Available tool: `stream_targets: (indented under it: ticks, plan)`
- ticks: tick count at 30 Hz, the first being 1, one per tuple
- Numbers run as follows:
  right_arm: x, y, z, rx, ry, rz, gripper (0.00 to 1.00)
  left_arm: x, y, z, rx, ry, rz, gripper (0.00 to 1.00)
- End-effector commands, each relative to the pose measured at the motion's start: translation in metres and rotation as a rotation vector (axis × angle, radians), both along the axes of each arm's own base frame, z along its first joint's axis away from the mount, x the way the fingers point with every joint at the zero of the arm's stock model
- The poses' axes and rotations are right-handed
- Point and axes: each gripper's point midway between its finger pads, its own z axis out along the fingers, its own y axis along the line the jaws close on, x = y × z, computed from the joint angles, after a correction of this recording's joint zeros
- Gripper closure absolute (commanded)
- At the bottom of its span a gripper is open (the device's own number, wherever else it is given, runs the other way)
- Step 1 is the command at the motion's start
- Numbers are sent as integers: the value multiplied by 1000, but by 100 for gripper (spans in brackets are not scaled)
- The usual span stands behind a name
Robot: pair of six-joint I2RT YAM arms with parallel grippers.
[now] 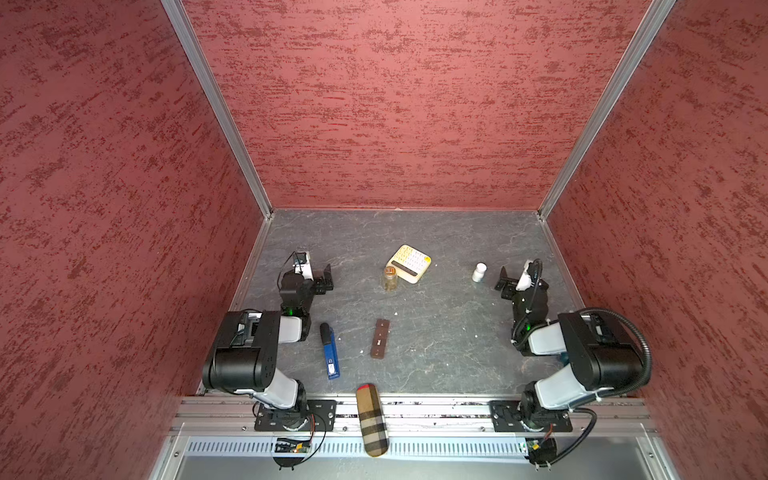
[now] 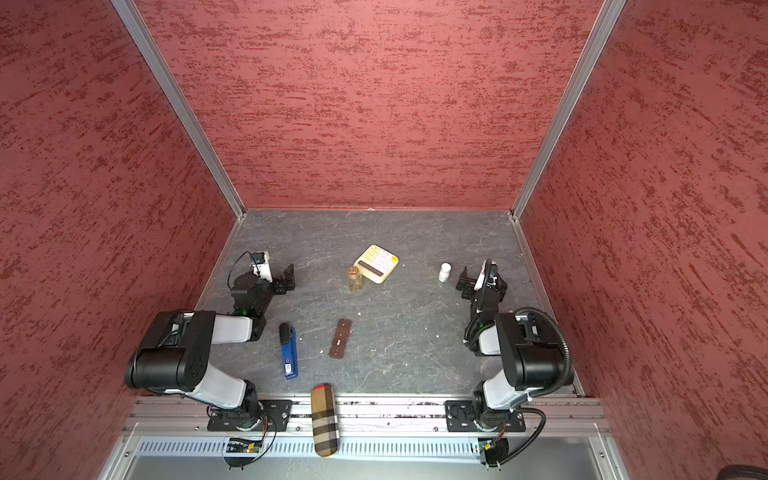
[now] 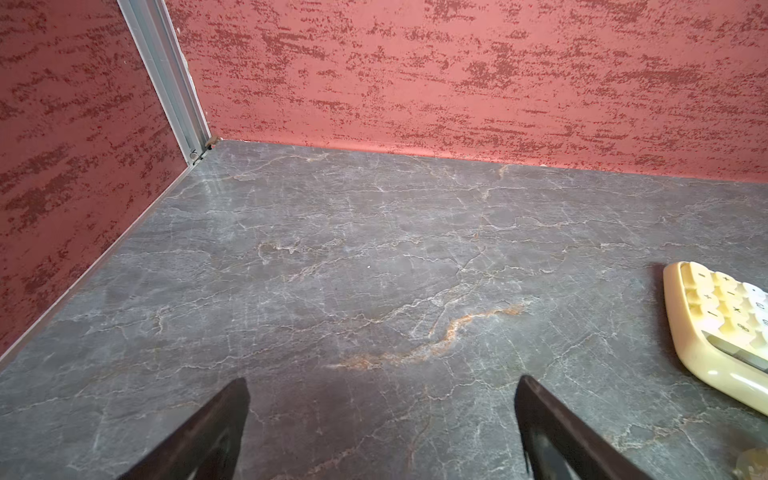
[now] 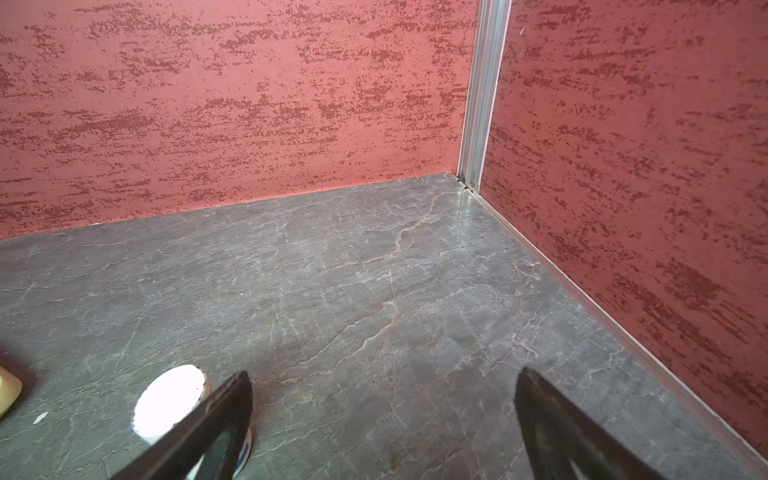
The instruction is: Sort the pills into containers
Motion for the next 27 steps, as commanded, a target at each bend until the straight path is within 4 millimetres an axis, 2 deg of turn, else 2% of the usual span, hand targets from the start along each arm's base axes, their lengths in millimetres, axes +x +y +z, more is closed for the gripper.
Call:
stream_targets:
  ticks: [1,27]
  plan:
    - [5,-4,15,-4,-49,-20,1,3,1,4,-9,-9,1,1]
    - [5,-4,15,-4,-48,-19,1,3,2,4,-16,-9,-3,1]
